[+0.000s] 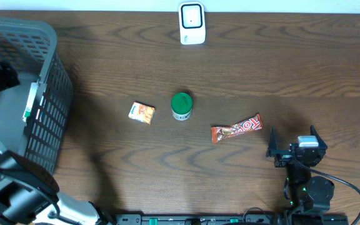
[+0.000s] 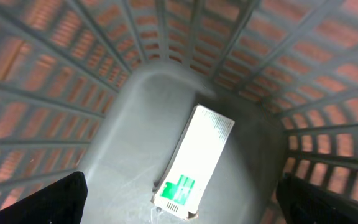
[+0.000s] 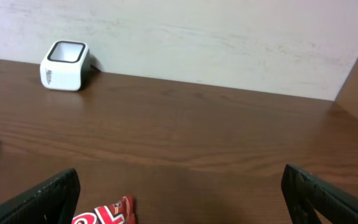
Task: Scan the item barcode
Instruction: 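Reach the left gripper into the basket toward the white-green box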
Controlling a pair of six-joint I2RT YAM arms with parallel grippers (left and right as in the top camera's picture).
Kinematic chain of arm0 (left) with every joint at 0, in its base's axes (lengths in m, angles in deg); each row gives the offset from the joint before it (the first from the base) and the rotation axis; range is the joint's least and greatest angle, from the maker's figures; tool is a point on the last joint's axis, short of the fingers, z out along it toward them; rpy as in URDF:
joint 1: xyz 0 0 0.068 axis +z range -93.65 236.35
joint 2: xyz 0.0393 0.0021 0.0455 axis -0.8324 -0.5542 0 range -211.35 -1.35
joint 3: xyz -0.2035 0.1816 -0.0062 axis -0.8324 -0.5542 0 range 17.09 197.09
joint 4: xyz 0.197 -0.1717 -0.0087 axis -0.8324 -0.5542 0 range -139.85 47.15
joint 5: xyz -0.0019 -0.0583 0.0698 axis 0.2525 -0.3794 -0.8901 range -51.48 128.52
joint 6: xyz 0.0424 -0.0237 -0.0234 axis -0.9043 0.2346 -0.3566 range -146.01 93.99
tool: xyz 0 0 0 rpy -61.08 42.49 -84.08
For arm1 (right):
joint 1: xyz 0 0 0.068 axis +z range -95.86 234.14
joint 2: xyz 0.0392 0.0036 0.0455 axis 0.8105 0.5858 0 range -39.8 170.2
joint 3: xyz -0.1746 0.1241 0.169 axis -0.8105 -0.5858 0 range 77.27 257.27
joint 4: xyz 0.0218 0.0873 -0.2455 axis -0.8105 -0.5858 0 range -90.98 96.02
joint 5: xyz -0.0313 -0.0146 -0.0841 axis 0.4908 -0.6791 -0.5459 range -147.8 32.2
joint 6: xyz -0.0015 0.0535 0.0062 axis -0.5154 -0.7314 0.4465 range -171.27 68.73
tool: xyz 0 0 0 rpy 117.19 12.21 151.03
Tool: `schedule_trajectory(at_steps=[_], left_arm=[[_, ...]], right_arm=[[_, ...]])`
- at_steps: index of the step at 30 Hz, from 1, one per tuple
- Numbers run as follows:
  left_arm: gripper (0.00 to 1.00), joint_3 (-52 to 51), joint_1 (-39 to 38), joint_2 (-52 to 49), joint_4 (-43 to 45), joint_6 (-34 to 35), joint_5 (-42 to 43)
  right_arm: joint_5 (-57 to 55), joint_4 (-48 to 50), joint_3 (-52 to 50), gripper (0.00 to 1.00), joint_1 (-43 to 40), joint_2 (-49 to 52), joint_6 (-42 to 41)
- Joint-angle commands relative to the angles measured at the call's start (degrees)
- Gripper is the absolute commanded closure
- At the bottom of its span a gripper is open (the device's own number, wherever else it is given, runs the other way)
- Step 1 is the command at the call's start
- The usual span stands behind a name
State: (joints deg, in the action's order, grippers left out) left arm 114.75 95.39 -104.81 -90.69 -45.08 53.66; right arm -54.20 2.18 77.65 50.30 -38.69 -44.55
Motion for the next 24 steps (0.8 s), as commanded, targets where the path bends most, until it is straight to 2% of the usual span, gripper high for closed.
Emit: schedule_trajectory(at_steps=[1, 17, 24], left_arm=[[0.02, -0.92, -1.14, -4.22, 0.46, -2.99, -1.77], [0.02, -0.92, -1.49, -20.0, 2.08, -6.86, -3.02], [0.02, -0.94, -1.53, -22.69, 2.01, -8.15, -2.69]], right_arm=[[-0.11, -0.22, -0.07, 0.01, 0.52, -0.02, 0.63], [-0.11, -0.22, -0.07, 0.01, 0.52, -0.02, 0.63], [-0.11, -0.22, -0.07, 0.01, 0.52, -0.02, 0.63]])
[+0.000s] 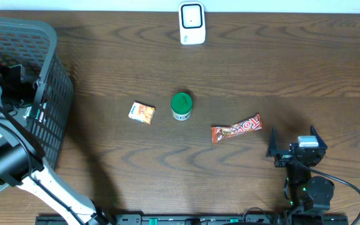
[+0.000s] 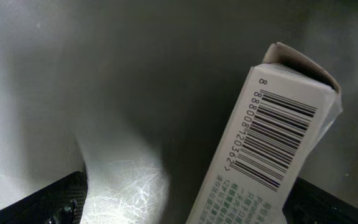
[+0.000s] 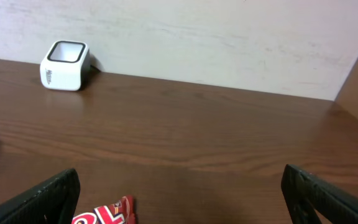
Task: Scan the item barcode
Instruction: 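Reach the left gripper into the basket toward the white-green box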
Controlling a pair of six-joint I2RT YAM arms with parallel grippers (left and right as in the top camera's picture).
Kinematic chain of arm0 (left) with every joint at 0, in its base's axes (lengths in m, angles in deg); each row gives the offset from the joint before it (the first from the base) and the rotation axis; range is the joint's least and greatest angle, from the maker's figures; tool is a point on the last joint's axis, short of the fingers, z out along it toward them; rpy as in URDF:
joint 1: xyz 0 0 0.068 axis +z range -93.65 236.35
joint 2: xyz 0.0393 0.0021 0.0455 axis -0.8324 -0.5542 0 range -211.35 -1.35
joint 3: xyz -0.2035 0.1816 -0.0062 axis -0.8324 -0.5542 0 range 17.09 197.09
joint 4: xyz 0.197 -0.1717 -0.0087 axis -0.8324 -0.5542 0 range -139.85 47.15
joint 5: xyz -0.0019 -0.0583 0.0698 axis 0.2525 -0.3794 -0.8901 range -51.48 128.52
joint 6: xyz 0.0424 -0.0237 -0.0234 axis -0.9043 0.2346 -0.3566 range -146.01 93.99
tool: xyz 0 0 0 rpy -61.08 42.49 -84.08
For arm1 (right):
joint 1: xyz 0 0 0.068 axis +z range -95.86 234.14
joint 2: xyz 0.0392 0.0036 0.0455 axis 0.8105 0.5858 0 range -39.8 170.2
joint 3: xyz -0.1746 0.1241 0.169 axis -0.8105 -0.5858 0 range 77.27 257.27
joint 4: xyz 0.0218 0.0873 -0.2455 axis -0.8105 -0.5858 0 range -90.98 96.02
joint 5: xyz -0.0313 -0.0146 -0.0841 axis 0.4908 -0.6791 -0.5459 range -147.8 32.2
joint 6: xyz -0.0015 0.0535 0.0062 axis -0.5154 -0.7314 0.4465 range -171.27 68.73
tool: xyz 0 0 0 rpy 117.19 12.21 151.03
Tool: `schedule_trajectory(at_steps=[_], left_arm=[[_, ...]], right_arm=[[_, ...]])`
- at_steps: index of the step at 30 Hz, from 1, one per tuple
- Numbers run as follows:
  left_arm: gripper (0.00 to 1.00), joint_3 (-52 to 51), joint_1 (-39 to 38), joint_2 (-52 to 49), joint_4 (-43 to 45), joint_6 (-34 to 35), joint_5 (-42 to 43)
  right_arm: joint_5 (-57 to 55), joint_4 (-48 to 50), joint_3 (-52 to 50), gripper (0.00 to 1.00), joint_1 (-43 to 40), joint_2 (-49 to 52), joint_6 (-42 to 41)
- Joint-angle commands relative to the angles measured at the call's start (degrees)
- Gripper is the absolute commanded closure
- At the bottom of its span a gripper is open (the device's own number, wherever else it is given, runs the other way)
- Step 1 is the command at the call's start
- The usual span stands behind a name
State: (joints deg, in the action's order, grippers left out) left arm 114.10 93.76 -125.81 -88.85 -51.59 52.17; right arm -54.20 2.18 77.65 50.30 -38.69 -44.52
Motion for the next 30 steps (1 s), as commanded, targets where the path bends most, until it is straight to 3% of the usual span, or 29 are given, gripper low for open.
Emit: schedule_trajectory(at_steps=[1, 30], left_arm=[[0.02, -0.31, 0.11, -1.79, 0.15, -1.64, -1.14], [0.02, 0.13, -0.83, 3.5, 1.09, -1.77, -3.26]], right_arm=[[-0.11, -0.22, -0.07, 0.01, 0.52, -0.02, 0.61], [-0.11, -0.22, -0.07, 0.01, 0.52, -0.02, 0.61]])
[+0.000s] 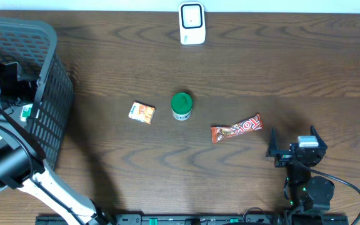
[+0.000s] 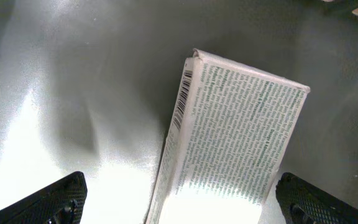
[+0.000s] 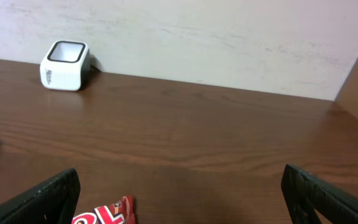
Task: Scan the item barcode
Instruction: 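Reach the left gripper into the basket toward the white-green box, then grasp the white Panadol box with the left gripper and lift it out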
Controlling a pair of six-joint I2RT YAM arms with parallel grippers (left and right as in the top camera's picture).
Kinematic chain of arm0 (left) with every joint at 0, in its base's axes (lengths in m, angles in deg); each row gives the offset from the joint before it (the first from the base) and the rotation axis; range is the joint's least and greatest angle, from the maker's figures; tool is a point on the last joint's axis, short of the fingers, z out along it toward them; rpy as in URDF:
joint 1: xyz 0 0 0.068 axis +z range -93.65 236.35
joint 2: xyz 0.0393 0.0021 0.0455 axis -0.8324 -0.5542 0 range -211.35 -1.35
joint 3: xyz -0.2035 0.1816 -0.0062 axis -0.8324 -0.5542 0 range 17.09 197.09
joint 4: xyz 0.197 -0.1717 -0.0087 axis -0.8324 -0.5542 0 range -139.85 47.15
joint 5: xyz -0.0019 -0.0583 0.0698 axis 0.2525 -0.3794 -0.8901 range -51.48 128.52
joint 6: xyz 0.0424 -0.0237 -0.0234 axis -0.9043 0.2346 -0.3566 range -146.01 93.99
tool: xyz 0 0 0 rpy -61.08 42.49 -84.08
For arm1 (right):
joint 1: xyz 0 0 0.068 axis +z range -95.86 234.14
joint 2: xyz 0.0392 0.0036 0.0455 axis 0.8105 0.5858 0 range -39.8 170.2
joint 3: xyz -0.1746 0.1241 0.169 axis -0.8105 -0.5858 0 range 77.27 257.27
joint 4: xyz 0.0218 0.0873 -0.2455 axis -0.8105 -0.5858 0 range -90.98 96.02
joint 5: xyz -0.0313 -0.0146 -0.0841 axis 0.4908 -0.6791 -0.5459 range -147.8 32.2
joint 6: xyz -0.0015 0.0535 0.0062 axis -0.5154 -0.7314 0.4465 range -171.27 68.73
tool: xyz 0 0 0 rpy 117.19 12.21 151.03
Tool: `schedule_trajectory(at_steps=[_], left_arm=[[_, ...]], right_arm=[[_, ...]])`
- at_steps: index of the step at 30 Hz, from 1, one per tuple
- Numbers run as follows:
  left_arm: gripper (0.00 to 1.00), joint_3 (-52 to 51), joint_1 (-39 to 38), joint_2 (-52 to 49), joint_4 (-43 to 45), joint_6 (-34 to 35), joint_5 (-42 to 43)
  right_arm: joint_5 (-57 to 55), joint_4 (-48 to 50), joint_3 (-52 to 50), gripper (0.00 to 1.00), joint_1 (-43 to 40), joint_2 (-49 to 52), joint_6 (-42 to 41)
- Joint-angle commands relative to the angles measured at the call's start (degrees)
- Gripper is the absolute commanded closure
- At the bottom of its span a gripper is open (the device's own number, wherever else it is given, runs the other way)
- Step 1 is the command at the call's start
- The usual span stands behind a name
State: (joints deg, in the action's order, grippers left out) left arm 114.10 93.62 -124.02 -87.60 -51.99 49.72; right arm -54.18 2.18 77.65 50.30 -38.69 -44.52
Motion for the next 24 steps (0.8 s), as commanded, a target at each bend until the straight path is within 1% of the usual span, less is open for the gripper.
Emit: schedule_trajectory(at_steps=[1, 4, 7, 14, 23, 24], left_arm=[[0.02, 0.13, -0.85, 1.7, -0.17, -1.7, -0.83], [0.02, -0.17, -1.7, 1.7, -0.15, -2.82, -1.27], [0.02, -1.14, -3.06, 1.68, -0.09, -5.6, -2.27], [0.02, -3.1, -5.27, 1.14, 2.54, -5.49, -7.8], [0.02, -3.1, -5.16, -2.64, 2.67, -4.74, -7.8], [0.01, -3.1, -5.16, -3.08, 2.67, -4.17, -7.8]], right_arm=[[-0.13, -0.22, -0.07, 0.01, 0.52, -0.02, 0.61], [-0.13, -0.22, -0.07, 0.01, 0.5, -0.02, 0.61], [-0.13, -0.22, -0.07, 0.01, 0.5, -0.02, 0.61], [-0.13, -0.22, -0.07, 0.01, 0.52, 0.0, 0.61], [-0.13, -0.22, -0.07, 0.01, 0.52, 0.0, 0.61], [-0.13, -0.22, -0.07, 0.01, 0.52, 0.0, 0.61]])
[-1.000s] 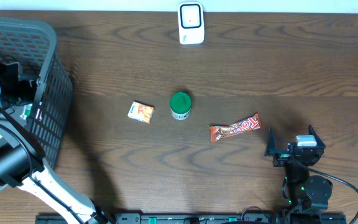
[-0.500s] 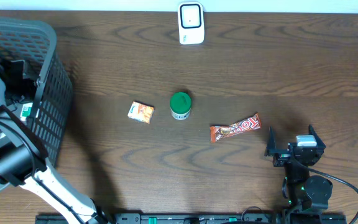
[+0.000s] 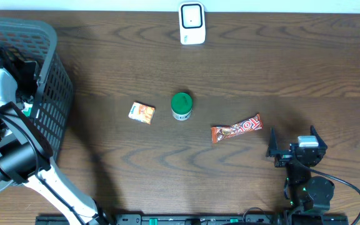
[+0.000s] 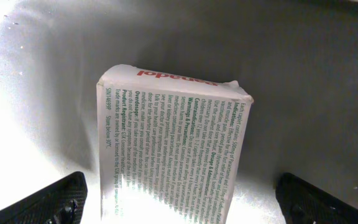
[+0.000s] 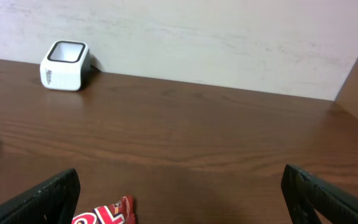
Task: Scan the item barcode
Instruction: 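Grasp the white Panadol box with the left gripper and lift it out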
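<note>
A white box (image 4: 173, 155) printed with small green and black text lies on the grey floor of the basket (image 4: 303, 68). My left gripper (image 4: 179, 208) is open close above it, and the box lies in the wide gap between its fingers, touching neither. No barcode shows on the face turned up. From overhead only a green corner of the box (image 3: 27, 111) shows beside the left arm. The white scanner (image 3: 192, 24) stands at the table's far edge. My right gripper (image 5: 185, 199) rests open at the front right.
The grey mesh basket (image 3: 52, 119) takes up the table's left end. On the wood lie an orange snack packet (image 3: 142, 112), a green-lidded can (image 3: 181, 106) and a red candy bar (image 3: 237, 128), the bar just ahead of the right gripper.
The left wrist has shifted and turned over the box: it lay slanted with a barcode edge at its left, and now stands square between the fingers, text face up. The right arm is still.
First the left gripper hung high over the basket floor with the box lying below. Then it was close to the box's barcode end, then over its text face. Now the box sits square between the open fingers. The items on the table stayed put.
</note>
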Controlling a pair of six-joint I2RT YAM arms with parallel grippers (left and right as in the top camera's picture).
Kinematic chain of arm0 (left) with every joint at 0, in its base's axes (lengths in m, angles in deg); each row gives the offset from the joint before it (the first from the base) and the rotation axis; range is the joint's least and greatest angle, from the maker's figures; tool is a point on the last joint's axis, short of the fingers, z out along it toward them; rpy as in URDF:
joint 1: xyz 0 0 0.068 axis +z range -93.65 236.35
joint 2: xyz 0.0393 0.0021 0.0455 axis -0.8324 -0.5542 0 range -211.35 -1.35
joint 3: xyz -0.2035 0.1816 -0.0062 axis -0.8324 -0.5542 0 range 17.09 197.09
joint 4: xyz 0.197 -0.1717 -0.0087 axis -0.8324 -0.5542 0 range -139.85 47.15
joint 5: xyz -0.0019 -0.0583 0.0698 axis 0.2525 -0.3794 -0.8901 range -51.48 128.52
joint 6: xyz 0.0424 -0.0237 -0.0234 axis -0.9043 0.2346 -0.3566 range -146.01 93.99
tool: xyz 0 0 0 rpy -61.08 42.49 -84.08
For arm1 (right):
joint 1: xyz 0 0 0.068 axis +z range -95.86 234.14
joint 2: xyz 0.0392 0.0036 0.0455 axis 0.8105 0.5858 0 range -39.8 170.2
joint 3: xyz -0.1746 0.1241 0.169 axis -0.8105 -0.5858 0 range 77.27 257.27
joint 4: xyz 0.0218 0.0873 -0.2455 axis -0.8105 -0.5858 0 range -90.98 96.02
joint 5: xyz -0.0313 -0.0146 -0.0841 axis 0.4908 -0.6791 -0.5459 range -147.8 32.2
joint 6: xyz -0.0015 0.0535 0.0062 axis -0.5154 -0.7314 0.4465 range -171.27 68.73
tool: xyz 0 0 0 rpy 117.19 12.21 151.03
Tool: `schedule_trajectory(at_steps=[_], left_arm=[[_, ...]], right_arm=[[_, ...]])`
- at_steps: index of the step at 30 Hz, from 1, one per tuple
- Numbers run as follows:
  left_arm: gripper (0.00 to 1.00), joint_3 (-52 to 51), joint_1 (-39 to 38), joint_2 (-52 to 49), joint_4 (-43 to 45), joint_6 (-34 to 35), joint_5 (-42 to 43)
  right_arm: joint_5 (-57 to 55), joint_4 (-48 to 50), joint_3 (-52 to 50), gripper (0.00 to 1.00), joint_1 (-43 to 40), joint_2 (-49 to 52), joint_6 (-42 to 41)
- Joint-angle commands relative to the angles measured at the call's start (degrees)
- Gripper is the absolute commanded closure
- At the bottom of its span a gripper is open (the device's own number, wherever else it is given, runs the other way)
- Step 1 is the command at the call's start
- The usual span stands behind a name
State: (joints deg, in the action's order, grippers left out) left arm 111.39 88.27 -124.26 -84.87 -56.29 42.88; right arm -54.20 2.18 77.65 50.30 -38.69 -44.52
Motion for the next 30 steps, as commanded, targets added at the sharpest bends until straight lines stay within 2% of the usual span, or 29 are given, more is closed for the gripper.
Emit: schedule_trajectory(at_steps=[1, 7, 10, 20, 30], left_arm=[[0.06, -0.39, 0.2, -3.13, -0.09, 0.52, -0.96], [0.42, -0.39, 0.2, -5.2, -0.13, 2.1, -0.92], [0.55, -0.39, 0.13, -5.46, -0.2, 2.1, -0.92], [0.56, 1.03, 0.13, 0.09, 0.74, 6.64, -1.01], [0.57, 1.62, 0.13, 17.94, 0.7, 10.95, -0.96]], right_arm=[[-0.11, -0.22, -0.07, 0.01, 0.52, 0.0, 0.61], [-0.11, -0.22, -0.07, 0.01, 0.52, 0.0, 0.61], [-0.11, -0.22, -0.07, 0.01, 0.5, 0.0, 0.61], [-0.11, -0.22, -0.07, 0.01, 0.52, 0.0, 0.61], [-0.11, -0.22, -0.07, 0.01, 0.52, 0.0, 0.61]])
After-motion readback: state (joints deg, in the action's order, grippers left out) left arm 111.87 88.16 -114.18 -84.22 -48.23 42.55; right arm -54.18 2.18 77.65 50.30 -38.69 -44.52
